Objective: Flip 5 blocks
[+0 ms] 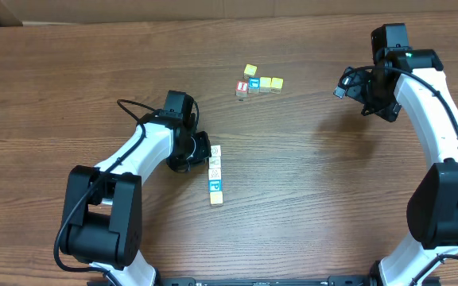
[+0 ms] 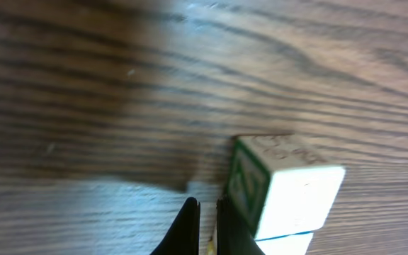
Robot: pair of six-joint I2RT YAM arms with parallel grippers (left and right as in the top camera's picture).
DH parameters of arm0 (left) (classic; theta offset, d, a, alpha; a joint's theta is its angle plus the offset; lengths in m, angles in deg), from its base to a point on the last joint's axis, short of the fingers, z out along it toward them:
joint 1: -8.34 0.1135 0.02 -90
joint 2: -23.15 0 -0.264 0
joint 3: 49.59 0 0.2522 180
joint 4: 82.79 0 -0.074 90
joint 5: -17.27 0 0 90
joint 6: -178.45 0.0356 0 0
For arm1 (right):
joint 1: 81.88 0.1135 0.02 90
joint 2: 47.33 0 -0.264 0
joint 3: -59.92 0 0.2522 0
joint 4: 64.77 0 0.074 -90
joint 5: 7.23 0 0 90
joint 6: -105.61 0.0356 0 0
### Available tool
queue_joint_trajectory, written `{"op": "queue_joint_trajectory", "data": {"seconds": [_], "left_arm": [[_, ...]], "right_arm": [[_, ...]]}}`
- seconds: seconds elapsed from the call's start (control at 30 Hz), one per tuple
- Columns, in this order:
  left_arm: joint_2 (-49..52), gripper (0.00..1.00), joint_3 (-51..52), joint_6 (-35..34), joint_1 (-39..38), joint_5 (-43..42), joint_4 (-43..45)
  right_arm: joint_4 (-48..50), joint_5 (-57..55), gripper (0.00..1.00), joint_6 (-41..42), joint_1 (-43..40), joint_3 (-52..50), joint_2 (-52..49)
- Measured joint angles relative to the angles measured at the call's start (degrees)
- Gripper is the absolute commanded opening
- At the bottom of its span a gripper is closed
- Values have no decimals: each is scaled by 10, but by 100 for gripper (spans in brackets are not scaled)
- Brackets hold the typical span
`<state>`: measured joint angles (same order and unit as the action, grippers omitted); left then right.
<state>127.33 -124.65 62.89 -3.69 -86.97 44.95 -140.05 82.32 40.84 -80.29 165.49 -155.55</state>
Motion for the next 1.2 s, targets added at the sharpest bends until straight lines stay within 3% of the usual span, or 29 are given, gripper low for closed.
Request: {"op": "queue_joint_trajectory", "data": {"seconds": [0.13,0.27,0.43,0.83,1.2], "left_arm": [[3,4,-48,0,0,43,-88],[9,4,-182,3,0,89,-173],[7,4,-313,6,-3,114,-183],[85,4,-320,4,-55,113,-163],[126,4,-318,2,-57,103,-168]], "right_arm": [[0,0,100,0,0,0,0],[0,0,100,0,0,0,0],[0,0,100,0,0,0,0],[0,0,100,0,0,0,0],[19,2,100,1,0,-1,0]]}}
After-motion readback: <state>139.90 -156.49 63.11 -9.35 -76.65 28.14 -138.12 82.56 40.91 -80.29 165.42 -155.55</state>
